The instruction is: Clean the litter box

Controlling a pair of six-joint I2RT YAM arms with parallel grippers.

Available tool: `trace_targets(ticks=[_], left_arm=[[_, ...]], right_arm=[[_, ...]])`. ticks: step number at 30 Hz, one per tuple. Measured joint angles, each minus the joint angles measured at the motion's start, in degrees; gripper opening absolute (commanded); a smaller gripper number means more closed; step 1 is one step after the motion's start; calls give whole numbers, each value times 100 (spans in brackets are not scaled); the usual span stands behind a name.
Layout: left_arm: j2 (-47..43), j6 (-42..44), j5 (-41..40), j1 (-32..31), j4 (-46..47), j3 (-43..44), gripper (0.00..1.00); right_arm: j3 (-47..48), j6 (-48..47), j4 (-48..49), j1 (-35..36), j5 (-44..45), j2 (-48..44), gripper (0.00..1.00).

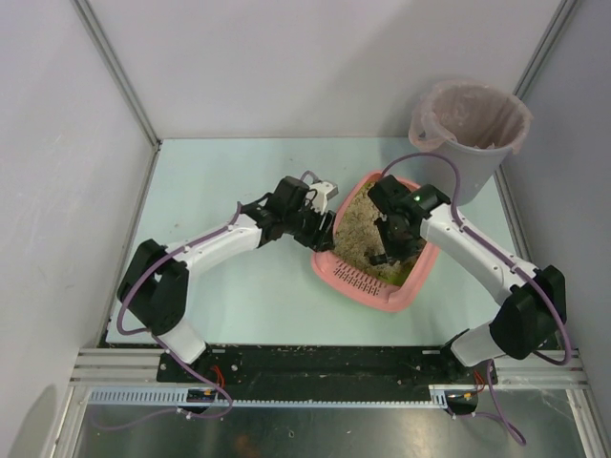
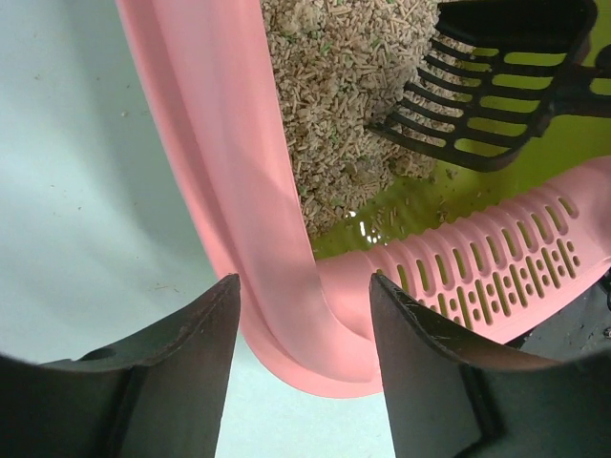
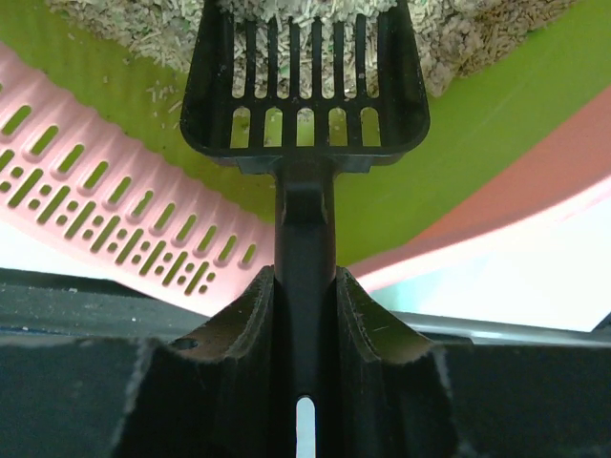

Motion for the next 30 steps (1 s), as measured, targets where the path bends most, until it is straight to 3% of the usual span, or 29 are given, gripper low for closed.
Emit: trace_targets(ticks=[30], left_arm=[[42, 9, 81, -4, 0, 0, 58]], right_arm=[[-2415, 15, 3646, -15, 450, 184, 0]])
